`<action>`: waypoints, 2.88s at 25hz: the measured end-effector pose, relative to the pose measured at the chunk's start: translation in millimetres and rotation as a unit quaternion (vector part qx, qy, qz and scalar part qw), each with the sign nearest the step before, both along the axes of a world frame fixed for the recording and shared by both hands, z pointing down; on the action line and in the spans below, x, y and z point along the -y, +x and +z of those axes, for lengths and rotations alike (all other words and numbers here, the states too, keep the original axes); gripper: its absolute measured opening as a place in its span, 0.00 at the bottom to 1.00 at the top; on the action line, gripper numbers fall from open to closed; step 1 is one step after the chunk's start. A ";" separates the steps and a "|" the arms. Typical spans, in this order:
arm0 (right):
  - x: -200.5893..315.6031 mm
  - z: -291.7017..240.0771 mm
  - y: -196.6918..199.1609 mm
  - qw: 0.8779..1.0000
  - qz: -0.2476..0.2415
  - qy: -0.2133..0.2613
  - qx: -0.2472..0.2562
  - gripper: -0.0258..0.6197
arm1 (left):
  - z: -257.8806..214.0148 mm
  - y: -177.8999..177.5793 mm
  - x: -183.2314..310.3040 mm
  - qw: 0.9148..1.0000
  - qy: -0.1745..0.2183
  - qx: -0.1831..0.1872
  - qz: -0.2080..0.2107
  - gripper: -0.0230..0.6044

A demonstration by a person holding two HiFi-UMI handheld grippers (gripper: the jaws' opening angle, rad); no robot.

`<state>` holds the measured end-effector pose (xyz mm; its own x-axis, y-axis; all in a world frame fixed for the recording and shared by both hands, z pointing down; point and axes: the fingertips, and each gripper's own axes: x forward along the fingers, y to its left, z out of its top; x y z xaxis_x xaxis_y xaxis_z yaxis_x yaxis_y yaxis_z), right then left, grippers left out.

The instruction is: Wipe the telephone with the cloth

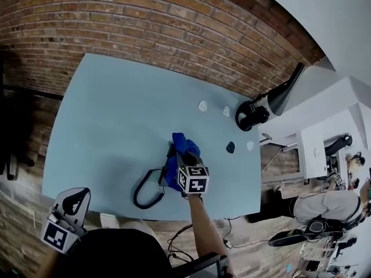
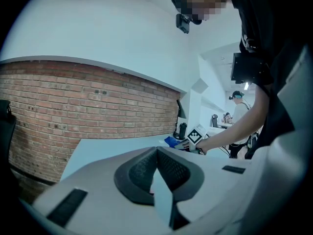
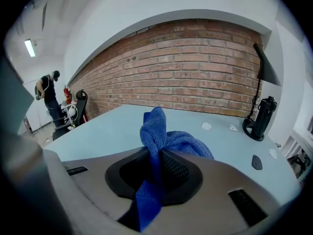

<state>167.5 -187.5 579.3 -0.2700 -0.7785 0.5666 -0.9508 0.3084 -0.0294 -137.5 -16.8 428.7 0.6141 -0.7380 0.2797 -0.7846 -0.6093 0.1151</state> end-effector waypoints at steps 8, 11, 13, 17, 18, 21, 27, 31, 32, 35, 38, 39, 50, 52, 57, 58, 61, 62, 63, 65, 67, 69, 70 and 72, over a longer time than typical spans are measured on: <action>-2.9 7.6 -10.7 0.999 -0.018 -0.010 -0.036 0.15 | 2.8 -4.8 -2.0 1.000 -0.007 -0.009 -0.005 0.06; -9.9 16.3 -23.5 0.994 -0.058 -0.028 -0.085 0.15 | 3.7 -2.7 -3.2 1.000 -0.006 -0.010 -0.002 0.06; -13.5 22.4 -28.8 0.991 -0.072 -0.035 -0.110 0.15 | 5.0 -2.2 -4.0 1.000 -0.007 -0.011 -0.003 0.06; -17.9 26.0 -30.4 0.991 -0.072 -0.038 -0.110 0.15 | 7.8 -0.9 -7.3 1.000 -0.012 -0.012 -0.002 0.06; -19.5 27.0 -30.5 0.991 -0.073 -0.040 -0.107 0.15 | 8.8 -0.5 -8.4 1.000 -0.013 -0.012 -0.001 0.06; -27.5 31.1 -33.3 0.990 -0.080 -0.048 -0.108 0.15 | 11.3 0.6 -11.0 1.000 -0.014 -0.011 0.001 0.06; -48.2 39.8 -42.1 0.987 -0.094 -0.060 -0.114 0.15 | 11.8 6.3 -11.1 1.000 -0.016 -0.010 0.007 0.06; -67.3 49.8 -44.8 0.985 -0.107 -0.074 -0.116 0.15 | 11.6 10.4 -11.9 1.000 -0.015 -0.010 0.011 0.06; -72.7 52.3 -46.3 0.984 -0.110 -0.078 -0.115 0.15 | 11.6 10.4 -12.0 1.000 -0.015 -0.010 0.011 0.06; -90.9 61.1 -52.0 0.982 -0.118 -0.092 -0.112 0.15 | 13.2 9.9 -12.9 1.000 -0.019 -0.009 0.011 0.06; -110.0 71.2 -57.6 0.980 -0.126 -0.106 -0.114 0.15 | 16.1 11.1 -13.6 1.000 -0.023 -0.010 0.013 0.06; -115.8 74.1 -59.1 0.979 -0.127 -0.110 -0.115 0.15 | 16.7 11.8 -13.6 1.000 -0.024 -0.010 0.015 0.06; -177.6 108.9 -71.3 0.969 -0.152 -0.166 -0.099 0.15 | 21.2 25.3 -16.4 0.999 -0.023 0.001 0.043 0.06; -184.6 102.7 -71.6 0.966 -0.168 -0.171 -0.100 0.15 | 20.8 25.4 -17.8 0.999 -0.023 0.009 0.047 0.06; -166.2 24.7 -61.3 0.968 -0.199 -0.100 -0.112 0.15 | 20.2 17.8 -15.6 0.999 -0.027 0.012 0.036 0.06; -155.4 2.5 -55.7 0.970 -0.199 -0.077 -0.119 0.15 | 20.5 17.2 -13.9 0.999 -0.027 0.012 0.034 0.06; -115.2 -60.6 -37.6 0.965 -0.200 0.001 -0.172 0.15 | 21.6 17.7 -11.1 0.999 -0.027 0.011 0.036 0.06; -100.9 -78.0 -33.1 0.960 -0.202 0.028 -0.193 0.15 | 22.0 18.2 -11.2 0.999 -0.027 0.011 0.037 0.06; -86.4 -93.6 -29.1 0.956 -0.201 0.051 -0.207 0.15 | 22.4 19.1 -11.4 0.999 -0.027 0.012 0.039 0.06; -57.5 -116.1 -19.4 0.953 -0.190 0.084 -0.222 0.15 | 22.0 22.3 -11.7 0.999 -0.025 0.013 0.043 0.06; -33.1 -119.2 -6.1 0.943 -0.182 0.096 -0.263 0.15 | 20.6 24.9 -11.7 0.999 -0.022 0.013 0.045 0.06; -16.7 -103.5 4.5 0.934 -0.181 0.083 -0.296 0.15 | 19.0 25.0 -11.3 0.999 -0.021 0.012 0.041 0.06; -12.2 -91.8 7.7 0.935 -0.181 0.070 -0.298 0.15 | 17.9 24.2 -11.1 0.999 -0.021 0.011 0.039 0.06; -9.2 -67.1 12.5 0.938 -0.179 0.045 -0.294 0.15 | 16.4 20.7 -11.4 0.999 -0.023 0.013 0.033 0.06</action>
